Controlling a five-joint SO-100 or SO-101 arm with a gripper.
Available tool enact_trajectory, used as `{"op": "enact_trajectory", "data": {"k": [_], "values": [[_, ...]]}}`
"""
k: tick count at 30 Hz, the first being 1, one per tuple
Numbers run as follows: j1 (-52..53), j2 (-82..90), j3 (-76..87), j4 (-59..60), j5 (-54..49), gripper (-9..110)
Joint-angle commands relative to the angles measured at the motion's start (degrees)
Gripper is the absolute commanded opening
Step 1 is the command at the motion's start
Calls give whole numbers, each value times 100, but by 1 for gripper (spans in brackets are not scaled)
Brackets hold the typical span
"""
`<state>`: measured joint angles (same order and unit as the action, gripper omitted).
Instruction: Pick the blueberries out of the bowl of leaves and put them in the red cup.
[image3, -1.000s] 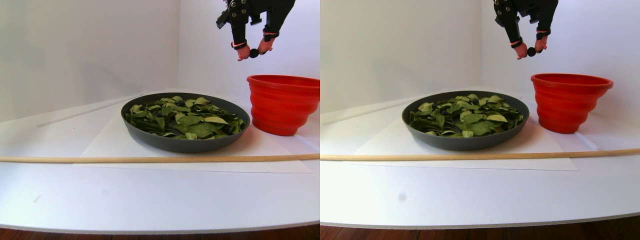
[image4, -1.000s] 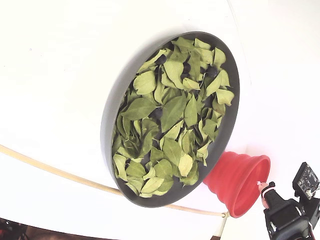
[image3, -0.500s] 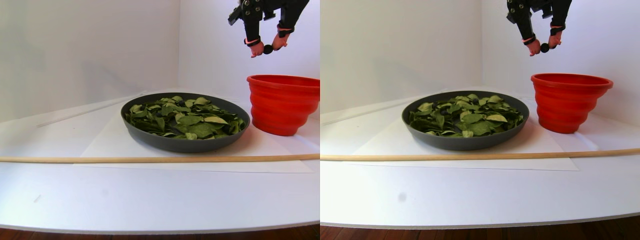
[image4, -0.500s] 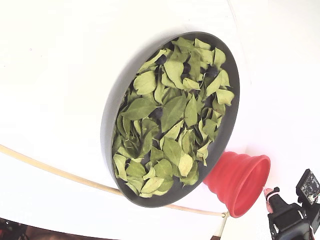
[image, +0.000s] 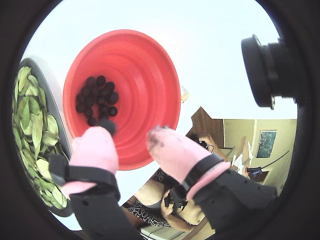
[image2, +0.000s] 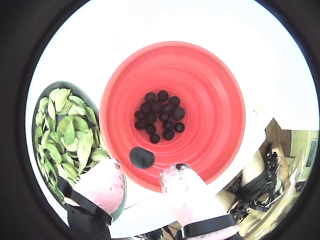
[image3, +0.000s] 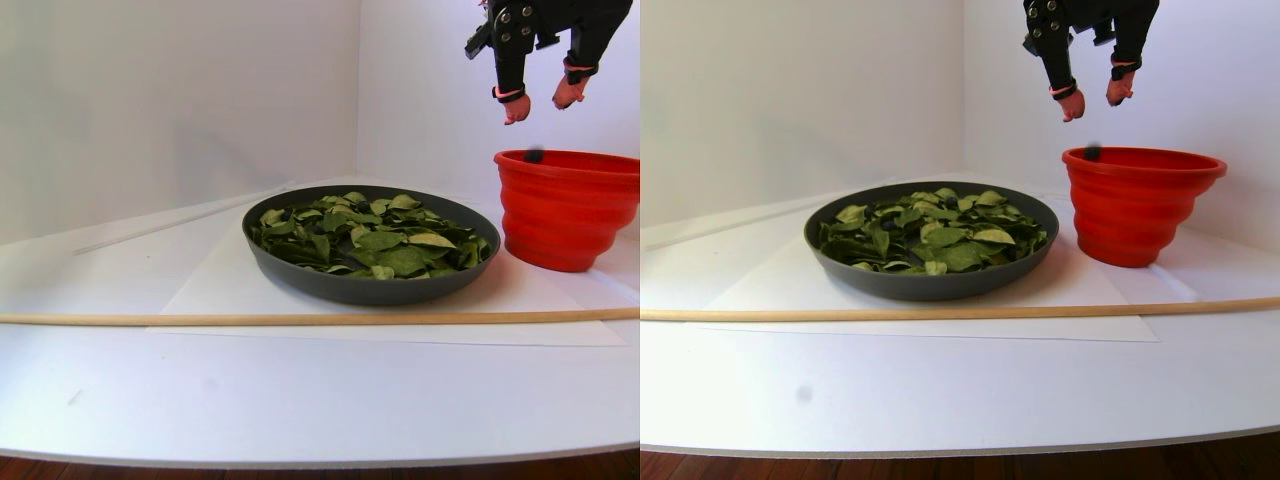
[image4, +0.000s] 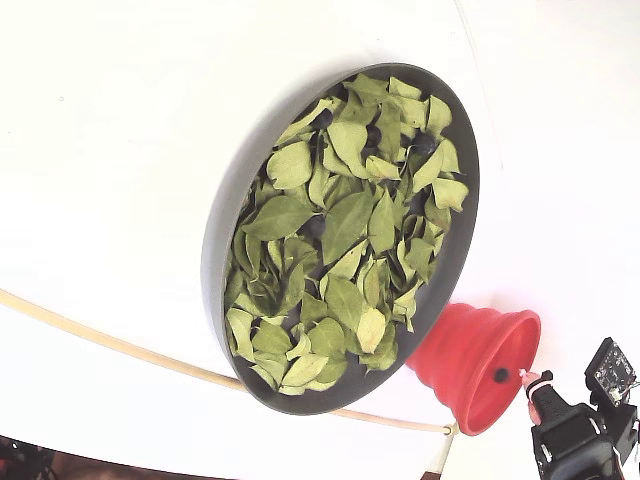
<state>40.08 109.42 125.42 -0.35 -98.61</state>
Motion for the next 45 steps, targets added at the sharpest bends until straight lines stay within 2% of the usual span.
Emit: {"op": "enact_trajectory", "data": {"k": [1, 45], "values": [[255, 114, -413, -105, 35, 19], [-1345, 562, -53, 141, -88, 16]]}}
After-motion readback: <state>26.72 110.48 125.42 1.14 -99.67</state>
